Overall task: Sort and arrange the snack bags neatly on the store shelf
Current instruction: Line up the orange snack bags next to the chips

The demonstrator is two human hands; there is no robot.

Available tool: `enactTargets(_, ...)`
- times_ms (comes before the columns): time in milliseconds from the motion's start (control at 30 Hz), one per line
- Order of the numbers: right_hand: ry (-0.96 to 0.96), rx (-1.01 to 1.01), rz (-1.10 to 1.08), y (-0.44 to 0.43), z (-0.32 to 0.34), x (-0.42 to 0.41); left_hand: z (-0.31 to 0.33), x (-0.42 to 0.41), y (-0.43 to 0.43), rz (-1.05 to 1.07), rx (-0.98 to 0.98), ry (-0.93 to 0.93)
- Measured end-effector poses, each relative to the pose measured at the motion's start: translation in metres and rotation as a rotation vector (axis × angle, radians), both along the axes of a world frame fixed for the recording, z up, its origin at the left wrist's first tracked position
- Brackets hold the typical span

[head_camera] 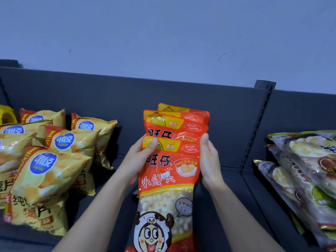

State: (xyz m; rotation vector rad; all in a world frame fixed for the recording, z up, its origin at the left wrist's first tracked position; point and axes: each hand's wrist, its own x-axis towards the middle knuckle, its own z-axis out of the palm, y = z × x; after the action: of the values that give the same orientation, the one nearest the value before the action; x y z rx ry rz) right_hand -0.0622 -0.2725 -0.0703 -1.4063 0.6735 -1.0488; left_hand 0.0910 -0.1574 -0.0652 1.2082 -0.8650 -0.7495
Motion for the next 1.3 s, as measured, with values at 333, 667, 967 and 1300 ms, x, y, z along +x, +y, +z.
enactTargets(333, -0.122, 0.307, -0.037, -0.018, -0.008, -0.008, -0.005, 0.000, -0.015, -0.056, 0.232, 0.003)
enactTargets(667, -0.065, 0.394, 0.143, -0.023, -0.007, 0.005, -0.008, 0.010, -0.023, -0.091, 0.277, 0.132)
enactTargets(967, 0.026, 0.394, 0.177, -0.027, -0.004, 0.009, -0.013, 0.009, -0.023, -0.074, 0.267, 0.174)
enactTargets(1300, 0.234, 0.057, -0.116, 0.002, -0.016, -0.019, -0.034, 0.004, 0.017, 0.225, 0.222, -0.156)
